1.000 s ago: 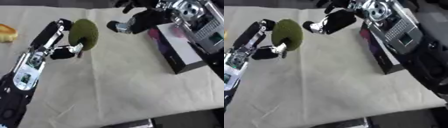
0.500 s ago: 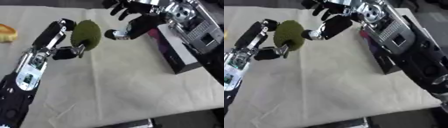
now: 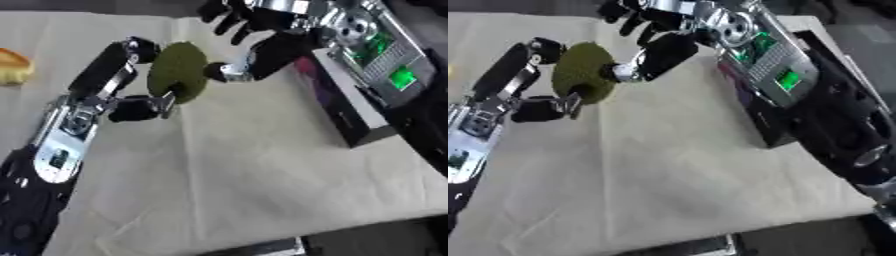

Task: Pick up the objects with one hand, pass them to the other hand, and then place them into the box on the other side of the table.

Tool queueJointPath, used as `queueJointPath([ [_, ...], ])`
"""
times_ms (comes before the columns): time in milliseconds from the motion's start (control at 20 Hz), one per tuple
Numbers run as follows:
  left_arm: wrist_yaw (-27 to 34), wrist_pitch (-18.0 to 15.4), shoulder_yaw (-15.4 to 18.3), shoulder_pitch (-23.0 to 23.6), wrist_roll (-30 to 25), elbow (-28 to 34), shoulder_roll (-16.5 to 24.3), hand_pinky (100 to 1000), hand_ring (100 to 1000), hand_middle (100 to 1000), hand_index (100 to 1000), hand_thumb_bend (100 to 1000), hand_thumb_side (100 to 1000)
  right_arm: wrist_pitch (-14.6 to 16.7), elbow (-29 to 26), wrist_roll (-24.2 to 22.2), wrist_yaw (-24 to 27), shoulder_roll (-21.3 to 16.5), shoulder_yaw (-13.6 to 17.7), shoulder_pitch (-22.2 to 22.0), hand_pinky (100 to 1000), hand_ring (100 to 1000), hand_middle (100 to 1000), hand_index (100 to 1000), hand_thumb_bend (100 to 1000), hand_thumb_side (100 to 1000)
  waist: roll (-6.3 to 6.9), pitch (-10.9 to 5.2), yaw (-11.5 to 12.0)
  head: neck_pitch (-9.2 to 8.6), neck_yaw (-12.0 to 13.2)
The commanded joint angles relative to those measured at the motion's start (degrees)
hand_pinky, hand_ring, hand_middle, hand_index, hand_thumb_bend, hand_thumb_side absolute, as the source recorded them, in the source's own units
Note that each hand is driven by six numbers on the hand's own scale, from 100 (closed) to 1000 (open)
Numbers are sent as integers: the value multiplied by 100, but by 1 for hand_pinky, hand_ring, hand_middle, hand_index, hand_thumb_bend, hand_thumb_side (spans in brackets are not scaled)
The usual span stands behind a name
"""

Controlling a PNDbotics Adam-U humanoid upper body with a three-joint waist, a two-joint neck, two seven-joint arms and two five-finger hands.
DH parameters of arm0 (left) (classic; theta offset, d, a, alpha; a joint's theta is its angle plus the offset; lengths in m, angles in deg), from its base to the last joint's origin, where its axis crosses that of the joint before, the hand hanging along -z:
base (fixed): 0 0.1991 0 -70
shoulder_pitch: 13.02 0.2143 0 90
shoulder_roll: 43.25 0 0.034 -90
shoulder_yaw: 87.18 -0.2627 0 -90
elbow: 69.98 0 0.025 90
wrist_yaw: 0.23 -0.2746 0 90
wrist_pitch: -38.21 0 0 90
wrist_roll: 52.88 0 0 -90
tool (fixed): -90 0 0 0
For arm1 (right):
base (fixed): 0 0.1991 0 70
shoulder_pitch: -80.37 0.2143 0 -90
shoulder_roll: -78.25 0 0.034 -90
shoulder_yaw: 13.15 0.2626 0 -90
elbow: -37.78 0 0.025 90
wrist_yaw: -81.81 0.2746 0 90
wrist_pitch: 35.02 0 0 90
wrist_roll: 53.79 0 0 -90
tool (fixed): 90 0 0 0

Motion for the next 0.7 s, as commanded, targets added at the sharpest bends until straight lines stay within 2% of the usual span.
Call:
queueJointPath([
  [50,64,-12,-33,-155,-41,205,-52,661,588,416,476,100,350,49,4,-22,-51,-48,22,98,800,882,908,942,418,309,-67,-61,1,30,-23],
  [500,119,-53,-126,-186,-93,376,-83,664,589,419,478,100,312,125,82,-161,-70,-32,-58,84,801,888,900,934,425,316,-70,-38,12,30,-32],
  [700,49,-98,-146,-195,-72,404,-81,666,590,421,479,100,292,142,-12,-280,26,-117,-48,-16,799,875,853,900,409,296,-74,-32,12,30,-32],
])
